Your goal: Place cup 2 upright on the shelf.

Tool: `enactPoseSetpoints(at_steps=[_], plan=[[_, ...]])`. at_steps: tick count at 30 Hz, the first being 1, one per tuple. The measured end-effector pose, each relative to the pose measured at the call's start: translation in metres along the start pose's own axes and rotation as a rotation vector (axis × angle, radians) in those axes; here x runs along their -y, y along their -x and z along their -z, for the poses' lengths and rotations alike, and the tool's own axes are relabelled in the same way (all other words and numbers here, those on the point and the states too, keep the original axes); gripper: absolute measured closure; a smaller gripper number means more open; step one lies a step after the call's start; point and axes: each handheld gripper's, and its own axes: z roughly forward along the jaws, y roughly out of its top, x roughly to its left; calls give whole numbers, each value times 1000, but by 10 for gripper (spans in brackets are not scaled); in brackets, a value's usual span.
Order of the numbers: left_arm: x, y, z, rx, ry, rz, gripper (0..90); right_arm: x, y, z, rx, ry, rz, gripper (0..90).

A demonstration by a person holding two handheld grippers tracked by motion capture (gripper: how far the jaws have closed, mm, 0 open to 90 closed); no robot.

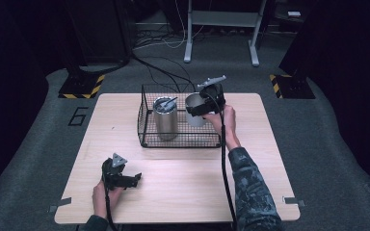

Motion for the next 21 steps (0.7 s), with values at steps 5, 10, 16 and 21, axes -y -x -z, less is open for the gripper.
enactPoseSetpoints(at_steps=[5,10,16,21], plan=[[0,0,0,1,0,1,3,1,2,-6,7,-11,-1,58],[0,0,0,-1,3,-3,3,2,1,-12,6,-25,-28,58],[0,0,0,-3,7,0,3,5,0,-20,3,-37,-29,58],[0,0,0,-3,7,-1,3,7,0,-27,3,-50,-28,58]])
